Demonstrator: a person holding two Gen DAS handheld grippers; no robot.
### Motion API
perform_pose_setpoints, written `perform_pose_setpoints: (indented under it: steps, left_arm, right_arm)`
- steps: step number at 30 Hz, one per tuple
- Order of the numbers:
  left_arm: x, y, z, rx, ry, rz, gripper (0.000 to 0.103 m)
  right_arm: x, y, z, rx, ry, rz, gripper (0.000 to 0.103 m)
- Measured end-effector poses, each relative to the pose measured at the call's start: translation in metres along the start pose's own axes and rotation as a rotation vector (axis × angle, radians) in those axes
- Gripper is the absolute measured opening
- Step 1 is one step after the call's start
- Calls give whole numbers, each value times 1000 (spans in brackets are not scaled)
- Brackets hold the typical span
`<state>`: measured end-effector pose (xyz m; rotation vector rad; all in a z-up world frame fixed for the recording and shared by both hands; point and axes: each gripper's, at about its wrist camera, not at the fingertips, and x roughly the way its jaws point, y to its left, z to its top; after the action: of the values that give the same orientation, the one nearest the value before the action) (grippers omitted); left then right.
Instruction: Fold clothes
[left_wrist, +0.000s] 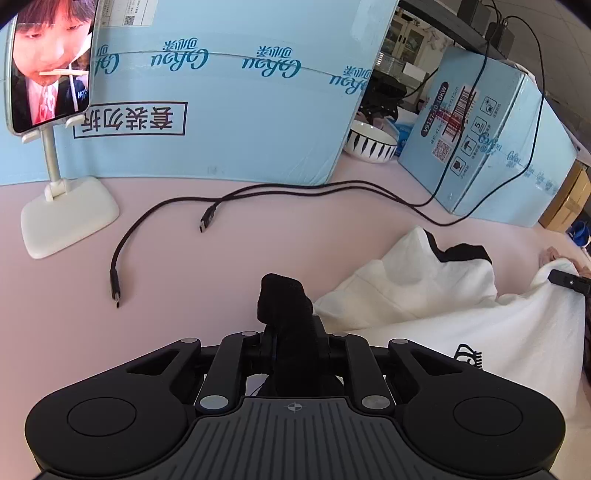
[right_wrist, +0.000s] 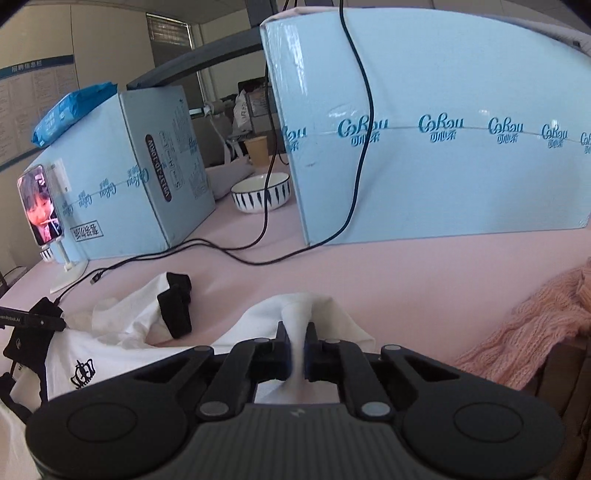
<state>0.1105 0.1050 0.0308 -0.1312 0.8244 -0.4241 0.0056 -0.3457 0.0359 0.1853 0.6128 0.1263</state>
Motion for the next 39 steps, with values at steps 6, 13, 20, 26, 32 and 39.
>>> perform_pose_setpoints:
  steps: [6, 13, 20, 26, 32, 39]
  left_arm:
    - [16, 5, 7, 8, 78, 22, 23]
    - [-64, -1, 9, 33, -104, 62, 73]
    - [-61, -49, -43, 138, 34, -231, 81]
    - [-54, -48, -72, 136, 110, -243, 81]
    - [-61, -36, -78, 101, 96, -267, 80]
    - [-67, -38, -87, 114, 87, -265, 81]
  right_arm:
    - [36, -6, -4, 7, 201, -83, 13]
    - [-9, 10, 35, -98, 1, -111, 68]
    - [76, 70, 66, 8, 228, 207, 65]
    - [144, 97, 56, 46, 369, 223, 41]
    - [143, 106, 54, -1, 341, 184, 9]
    - [121, 107, 86, -33, 185, 170, 9]
